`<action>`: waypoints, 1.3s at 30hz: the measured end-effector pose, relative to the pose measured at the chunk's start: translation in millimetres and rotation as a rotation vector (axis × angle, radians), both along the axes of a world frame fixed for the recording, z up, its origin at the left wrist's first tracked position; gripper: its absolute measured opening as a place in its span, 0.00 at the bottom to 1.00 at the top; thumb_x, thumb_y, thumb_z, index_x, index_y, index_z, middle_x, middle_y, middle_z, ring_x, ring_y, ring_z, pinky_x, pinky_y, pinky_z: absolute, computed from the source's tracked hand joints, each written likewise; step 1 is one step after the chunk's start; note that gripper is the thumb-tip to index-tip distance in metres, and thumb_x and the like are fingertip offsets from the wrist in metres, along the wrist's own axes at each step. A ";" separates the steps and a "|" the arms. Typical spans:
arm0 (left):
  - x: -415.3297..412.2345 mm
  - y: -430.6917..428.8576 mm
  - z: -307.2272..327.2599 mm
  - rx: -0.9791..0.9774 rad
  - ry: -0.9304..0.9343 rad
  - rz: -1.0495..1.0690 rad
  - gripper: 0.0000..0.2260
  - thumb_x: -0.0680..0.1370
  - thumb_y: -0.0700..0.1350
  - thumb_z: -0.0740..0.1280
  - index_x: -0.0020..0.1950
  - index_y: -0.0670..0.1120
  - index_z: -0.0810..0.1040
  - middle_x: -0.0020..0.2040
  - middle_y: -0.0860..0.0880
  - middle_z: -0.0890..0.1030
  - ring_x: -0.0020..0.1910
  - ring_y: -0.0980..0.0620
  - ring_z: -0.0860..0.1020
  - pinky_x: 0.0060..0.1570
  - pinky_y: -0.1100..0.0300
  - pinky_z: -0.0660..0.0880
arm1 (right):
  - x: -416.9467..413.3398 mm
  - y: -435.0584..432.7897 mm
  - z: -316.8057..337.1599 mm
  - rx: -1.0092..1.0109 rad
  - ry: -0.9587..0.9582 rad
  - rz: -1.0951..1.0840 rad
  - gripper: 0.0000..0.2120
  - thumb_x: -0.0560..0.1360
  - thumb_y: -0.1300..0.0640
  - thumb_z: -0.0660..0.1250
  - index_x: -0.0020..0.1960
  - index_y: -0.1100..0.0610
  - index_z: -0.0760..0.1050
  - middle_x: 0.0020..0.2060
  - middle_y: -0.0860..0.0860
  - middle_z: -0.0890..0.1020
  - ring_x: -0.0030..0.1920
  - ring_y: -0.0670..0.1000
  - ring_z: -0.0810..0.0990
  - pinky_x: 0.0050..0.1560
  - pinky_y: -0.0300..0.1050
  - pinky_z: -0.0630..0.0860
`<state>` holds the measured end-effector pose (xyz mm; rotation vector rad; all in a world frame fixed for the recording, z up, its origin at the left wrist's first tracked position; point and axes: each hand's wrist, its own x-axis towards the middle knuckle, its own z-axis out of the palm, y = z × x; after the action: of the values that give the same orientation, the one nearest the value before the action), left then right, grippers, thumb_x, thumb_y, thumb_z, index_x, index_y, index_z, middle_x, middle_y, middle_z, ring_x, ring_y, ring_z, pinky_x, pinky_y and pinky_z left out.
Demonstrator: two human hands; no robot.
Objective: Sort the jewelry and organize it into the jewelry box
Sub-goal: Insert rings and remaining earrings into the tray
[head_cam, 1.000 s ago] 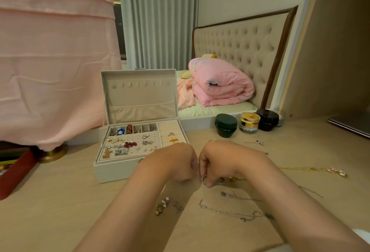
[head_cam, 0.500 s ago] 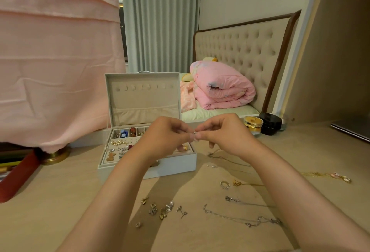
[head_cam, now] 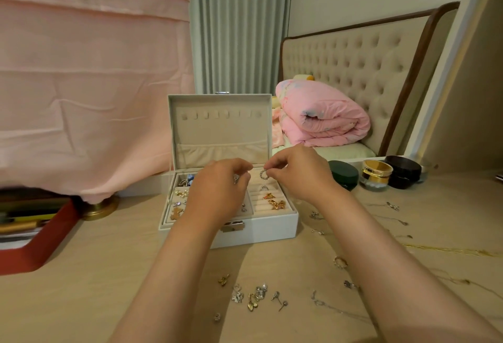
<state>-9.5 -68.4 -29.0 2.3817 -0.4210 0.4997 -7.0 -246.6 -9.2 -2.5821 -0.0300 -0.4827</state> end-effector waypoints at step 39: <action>-14.6 -38.2 12.9 0.262 -0.066 -0.231 0.18 0.81 0.51 0.61 0.70 0.55 0.75 0.66 0.55 0.74 0.66 0.53 0.66 0.66 0.54 0.63 | -41.5 -42.0 26.1 -0.197 0.294 0.179 0.07 0.74 0.57 0.73 0.47 0.46 0.86 0.40 0.39 0.84 0.42 0.39 0.80 0.45 0.37 0.75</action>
<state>-24.1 -106.6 -16.0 2.5258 -0.8255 0.4387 -48.5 -288.7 16.9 -2.7837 -0.2147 -0.0332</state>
